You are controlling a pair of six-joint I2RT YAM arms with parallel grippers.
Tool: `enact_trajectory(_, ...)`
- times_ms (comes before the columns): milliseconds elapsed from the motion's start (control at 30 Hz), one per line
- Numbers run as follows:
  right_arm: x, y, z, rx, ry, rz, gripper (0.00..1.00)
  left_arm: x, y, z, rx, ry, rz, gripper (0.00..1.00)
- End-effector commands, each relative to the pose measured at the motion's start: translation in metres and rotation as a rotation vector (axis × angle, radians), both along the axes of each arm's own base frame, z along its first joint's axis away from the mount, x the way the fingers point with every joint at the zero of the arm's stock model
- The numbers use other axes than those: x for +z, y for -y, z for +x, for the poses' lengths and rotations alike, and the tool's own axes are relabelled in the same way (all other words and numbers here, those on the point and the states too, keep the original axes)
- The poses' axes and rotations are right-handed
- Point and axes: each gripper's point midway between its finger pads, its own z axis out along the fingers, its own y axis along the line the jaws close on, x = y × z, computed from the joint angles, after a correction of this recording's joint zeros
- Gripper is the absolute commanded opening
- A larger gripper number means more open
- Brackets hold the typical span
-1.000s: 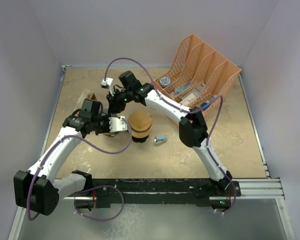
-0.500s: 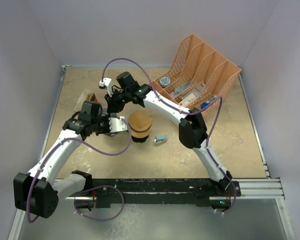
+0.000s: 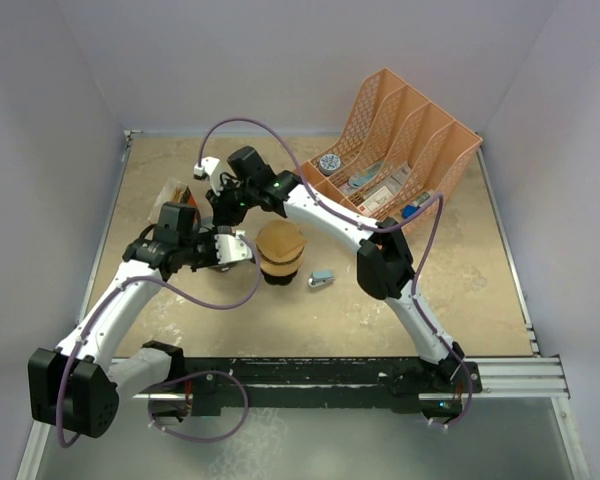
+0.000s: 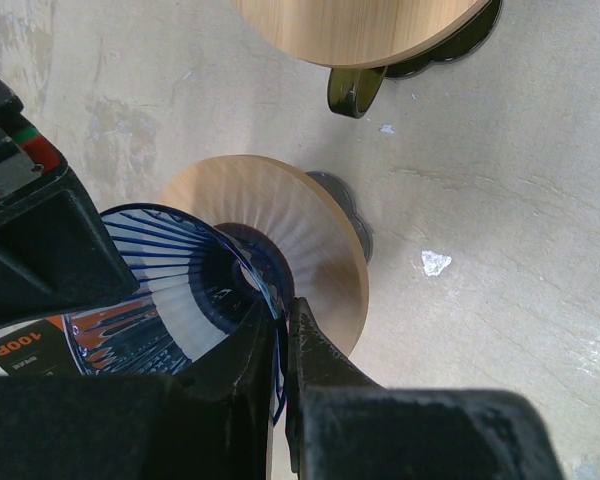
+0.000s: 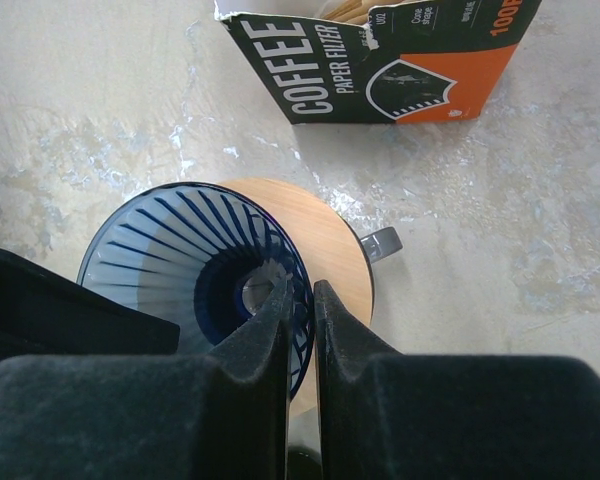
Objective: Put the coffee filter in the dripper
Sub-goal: Place the coffee dripper in the dripper holder.
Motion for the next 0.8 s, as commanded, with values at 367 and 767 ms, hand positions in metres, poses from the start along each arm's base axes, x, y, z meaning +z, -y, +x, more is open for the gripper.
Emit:
enact_trajectory(367, -0.018, 0.007, 0.004, -0.017, 0.03, -0.083, 0.06, -0.06, -0.015, -0.057, 0.045, -0.354, 0.016, 0.0)
enact_trajectory(767, -0.036, 0.01, 0.004, -0.01, 0.013, -0.124, 0.09, -0.067, -0.011, -0.066, 0.065, -0.423, -0.026, 0.0)
